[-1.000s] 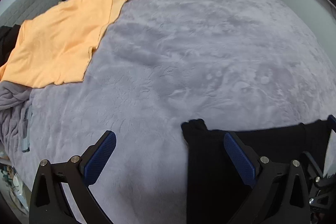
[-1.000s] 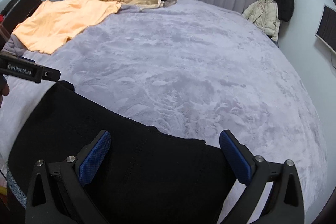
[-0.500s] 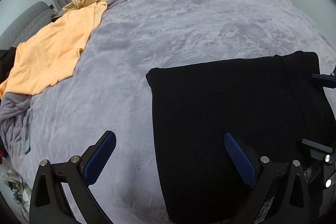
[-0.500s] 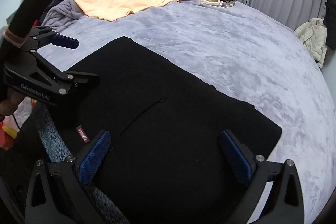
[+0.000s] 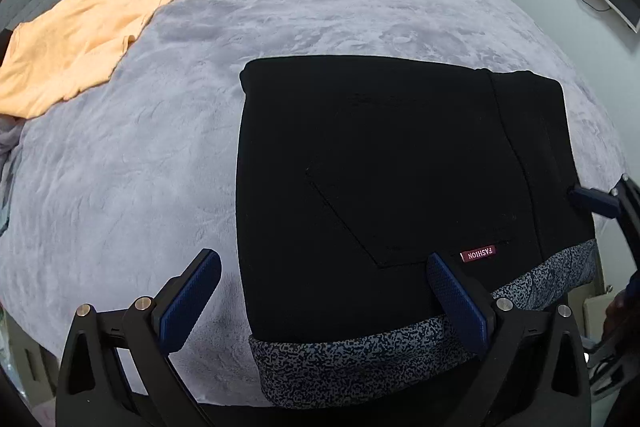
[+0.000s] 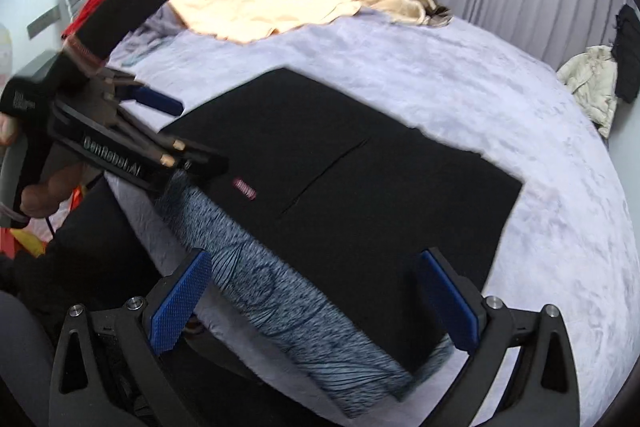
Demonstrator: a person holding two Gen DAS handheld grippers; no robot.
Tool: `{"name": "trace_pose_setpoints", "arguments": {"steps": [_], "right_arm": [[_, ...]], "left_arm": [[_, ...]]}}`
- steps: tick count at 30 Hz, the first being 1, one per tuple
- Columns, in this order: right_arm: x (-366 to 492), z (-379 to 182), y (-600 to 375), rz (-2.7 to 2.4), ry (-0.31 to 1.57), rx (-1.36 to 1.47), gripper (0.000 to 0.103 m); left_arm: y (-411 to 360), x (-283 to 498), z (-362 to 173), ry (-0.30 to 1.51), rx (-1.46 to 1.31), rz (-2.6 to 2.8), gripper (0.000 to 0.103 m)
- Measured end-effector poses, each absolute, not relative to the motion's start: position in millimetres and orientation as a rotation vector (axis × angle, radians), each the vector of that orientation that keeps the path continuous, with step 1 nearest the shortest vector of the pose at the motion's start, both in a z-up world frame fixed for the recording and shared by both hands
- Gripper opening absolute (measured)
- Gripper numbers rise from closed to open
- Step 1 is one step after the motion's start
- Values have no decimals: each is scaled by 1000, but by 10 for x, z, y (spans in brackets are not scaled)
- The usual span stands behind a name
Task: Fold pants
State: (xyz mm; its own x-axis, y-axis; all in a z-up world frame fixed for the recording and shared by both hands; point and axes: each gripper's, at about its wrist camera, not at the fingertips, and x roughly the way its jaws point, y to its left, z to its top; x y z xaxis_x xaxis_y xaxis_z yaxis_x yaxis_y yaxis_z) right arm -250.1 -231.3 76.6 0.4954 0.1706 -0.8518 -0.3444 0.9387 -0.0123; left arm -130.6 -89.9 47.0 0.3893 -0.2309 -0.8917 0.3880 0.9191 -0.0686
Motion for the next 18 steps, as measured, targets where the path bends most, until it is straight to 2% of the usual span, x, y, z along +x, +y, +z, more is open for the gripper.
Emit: {"name": "trace_pose_setpoints", "arguments": {"steps": [6, 11, 15, 18], "right_arm": [[-2512, 728, -2276, 299, 991, -254, 103], [-2461, 933, -2478, 355, 931, -101, 103], [-2306, 703, -2539, 253, 1029, -135, 103], [-2346, 903, -2635, 257, 996, -105, 103]], "left_arm": [[-883, -1297, 449, 1109, 151, -406, 103], [-866, -1307, 440, 1108, 136, -405, 103], [-830, -1292, 471, 1116, 124, -429, 103], [-647, -1254, 627, 1096, 53, -457, 103]]}}
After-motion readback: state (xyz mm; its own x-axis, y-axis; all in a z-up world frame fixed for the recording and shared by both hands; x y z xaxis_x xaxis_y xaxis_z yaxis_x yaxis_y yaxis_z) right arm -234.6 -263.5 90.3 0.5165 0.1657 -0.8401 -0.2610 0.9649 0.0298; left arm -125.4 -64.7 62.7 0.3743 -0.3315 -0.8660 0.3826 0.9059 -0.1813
